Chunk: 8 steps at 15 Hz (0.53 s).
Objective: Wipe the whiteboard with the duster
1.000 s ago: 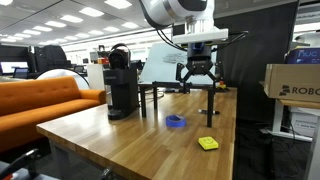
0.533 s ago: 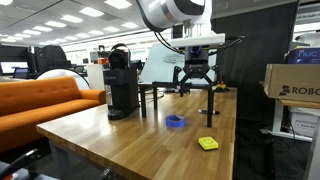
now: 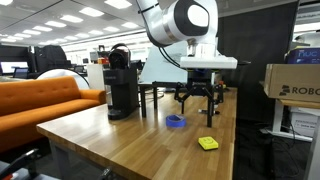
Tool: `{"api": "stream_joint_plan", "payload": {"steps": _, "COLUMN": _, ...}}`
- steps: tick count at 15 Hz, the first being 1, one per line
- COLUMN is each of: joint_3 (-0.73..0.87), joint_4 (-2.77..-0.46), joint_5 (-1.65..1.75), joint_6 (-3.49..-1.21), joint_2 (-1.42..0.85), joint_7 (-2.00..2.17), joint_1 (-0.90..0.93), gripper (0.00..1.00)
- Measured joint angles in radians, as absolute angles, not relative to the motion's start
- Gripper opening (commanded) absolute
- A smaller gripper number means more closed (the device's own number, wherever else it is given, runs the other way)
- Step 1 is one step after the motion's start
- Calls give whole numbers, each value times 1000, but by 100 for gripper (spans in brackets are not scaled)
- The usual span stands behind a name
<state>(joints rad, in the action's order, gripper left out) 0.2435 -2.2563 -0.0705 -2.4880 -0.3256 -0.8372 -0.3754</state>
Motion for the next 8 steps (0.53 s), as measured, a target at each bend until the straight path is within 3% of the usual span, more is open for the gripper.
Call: {"api": "stream_joint_plan", "payload": {"steps": 8, "joint_3": 156, "joint_4": -2224, "joint_5": -187, "joint_6": -2610, "joint_2": -436, "joint_7": -1204, "joint_1": -507, "gripper": 100}}
